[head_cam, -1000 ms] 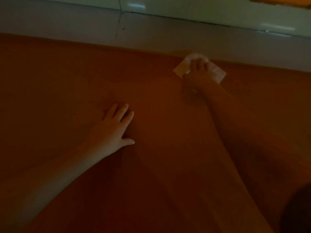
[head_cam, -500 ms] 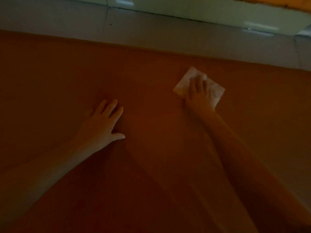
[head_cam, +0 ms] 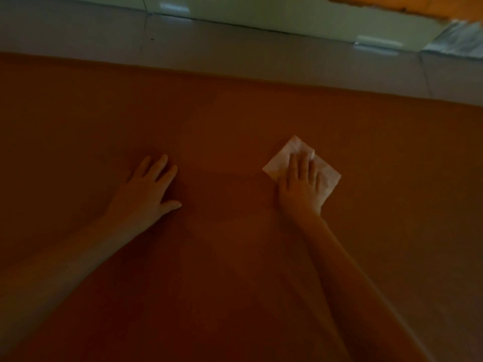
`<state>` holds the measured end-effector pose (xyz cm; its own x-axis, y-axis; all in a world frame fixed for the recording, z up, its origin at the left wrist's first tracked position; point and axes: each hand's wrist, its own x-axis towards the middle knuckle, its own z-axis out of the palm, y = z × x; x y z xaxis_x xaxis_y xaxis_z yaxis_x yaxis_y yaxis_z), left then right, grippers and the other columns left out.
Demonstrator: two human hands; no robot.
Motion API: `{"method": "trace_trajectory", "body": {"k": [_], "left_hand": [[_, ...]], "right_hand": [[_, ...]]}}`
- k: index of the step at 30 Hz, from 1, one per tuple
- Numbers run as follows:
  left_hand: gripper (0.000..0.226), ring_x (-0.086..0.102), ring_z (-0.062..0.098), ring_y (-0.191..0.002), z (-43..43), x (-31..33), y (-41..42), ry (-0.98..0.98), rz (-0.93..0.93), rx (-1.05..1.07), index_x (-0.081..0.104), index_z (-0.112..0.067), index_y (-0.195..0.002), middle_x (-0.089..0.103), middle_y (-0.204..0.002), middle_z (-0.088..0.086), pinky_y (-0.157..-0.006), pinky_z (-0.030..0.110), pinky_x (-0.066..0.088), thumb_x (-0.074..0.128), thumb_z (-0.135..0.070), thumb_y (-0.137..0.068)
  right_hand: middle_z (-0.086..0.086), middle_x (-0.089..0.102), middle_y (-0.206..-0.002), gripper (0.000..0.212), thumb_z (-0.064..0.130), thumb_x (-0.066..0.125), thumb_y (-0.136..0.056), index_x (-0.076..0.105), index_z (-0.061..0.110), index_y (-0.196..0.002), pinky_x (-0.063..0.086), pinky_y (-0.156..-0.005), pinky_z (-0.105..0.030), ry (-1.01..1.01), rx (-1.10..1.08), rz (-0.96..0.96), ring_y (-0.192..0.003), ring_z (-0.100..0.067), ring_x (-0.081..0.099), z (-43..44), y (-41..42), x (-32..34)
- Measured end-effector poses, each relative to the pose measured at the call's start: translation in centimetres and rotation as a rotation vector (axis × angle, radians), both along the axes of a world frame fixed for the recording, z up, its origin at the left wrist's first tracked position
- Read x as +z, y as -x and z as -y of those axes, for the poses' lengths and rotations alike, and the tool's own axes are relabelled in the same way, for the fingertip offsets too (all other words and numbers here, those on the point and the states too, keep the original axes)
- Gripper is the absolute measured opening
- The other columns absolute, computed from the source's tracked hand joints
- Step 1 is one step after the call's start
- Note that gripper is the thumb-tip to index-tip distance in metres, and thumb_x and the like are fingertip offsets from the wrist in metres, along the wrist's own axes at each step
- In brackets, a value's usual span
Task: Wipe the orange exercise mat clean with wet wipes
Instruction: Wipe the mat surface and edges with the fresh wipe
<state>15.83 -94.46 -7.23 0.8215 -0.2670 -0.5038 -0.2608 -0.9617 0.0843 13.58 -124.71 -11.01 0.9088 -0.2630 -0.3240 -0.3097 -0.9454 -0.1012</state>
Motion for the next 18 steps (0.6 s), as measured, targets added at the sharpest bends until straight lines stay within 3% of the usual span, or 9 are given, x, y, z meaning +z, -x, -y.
{"method": "trace_trajectory", "body": {"k": [3,6,8,12,16,18], "left_hand": [[0.075,-0.006,0.027,-0.148,0.1,0.0,0.7,0.007,0.007,0.002,0.005,-0.028,-0.154,-0.012,-0.161,-0.002,-0.119,0.051,0.010,0.041,-0.055,-0.094],[0.071,-0.004,0.027,-0.148,-0.1,0.1,1.9,-0.018,0.020,-0.040,0.008,-0.028,-0.155,-0.010,-0.161,-0.002,-0.119,0.048,0.010,0.041,-0.052,-0.096],[0.072,-0.006,0.026,-0.148,-0.3,0.4,2.6,-0.008,-0.024,-0.046,0.009,-0.028,-0.155,-0.010,-0.161,-0.003,-0.119,0.047,0.010,0.043,-0.052,-0.095],[0.072,-0.008,0.024,-0.148,-0.3,1.3,4.7,-0.051,-0.130,-0.071,0.005,-0.029,-0.155,-0.015,-0.160,-0.005,-0.120,0.046,0.011,0.038,-0.056,-0.096],[0.071,-0.008,0.024,-0.148,0.5,2.4,7.0,-0.051,-0.218,-0.063,0.005,-0.032,-0.154,-0.016,-0.160,-0.008,-0.120,0.047,0.013,0.037,-0.058,-0.096],[0.072,-0.007,0.025,-0.148,1.1,2.7,8.5,-0.037,-0.233,-0.070,0.006,-0.031,-0.154,-0.015,-0.160,-0.008,-0.120,0.048,0.013,0.037,-0.059,-0.095]], "right_hand": [[-0.011,-0.011,-0.160,0.058,0.036,0.017,-0.101,0.003,0.020,-0.154,-0.002,-0.118,-0.050,-0.052,0.275,0.014,-0.147,-0.029,-0.008,-4.2,1.8,-0.1],[-0.004,-0.021,-0.156,0.063,0.042,0.010,-0.094,0.000,0.023,-0.154,-0.013,-0.114,-0.041,-0.166,0.603,-0.036,-0.143,-0.023,-0.021,-7.3,5.5,0.8],[-0.002,-0.023,-0.156,0.059,0.041,0.017,-0.099,-0.004,0.027,-0.153,-0.018,-0.112,-0.036,-0.179,0.661,-0.051,-0.140,-0.019,-0.026,-7.0,6.3,1.3],[-0.007,-0.016,-0.159,0.058,0.035,0.025,-0.103,0.000,0.024,-0.154,-0.005,-0.117,-0.043,-0.079,0.478,-0.042,-0.146,-0.022,-0.015,-3.6,4.9,0.6],[-0.009,-0.019,-0.159,0.057,0.039,0.018,-0.103,-0.003,0.024,-0.153,-0.006,-0.118,-0.047,-0.087,0.125,-0.052,-0.147,-0.027,-0.013,-1.1,6.6,0.7],[-0.008,-0.021,-0.158,0.057,0.039,0.018,-0.103,-0.005,0.024,-0.153,-0.007,-0.116,-0.047,-0.081,0.118,-0.073,-0.145,-0.026,-0.016,-2.0,8.3,1.2]]}}
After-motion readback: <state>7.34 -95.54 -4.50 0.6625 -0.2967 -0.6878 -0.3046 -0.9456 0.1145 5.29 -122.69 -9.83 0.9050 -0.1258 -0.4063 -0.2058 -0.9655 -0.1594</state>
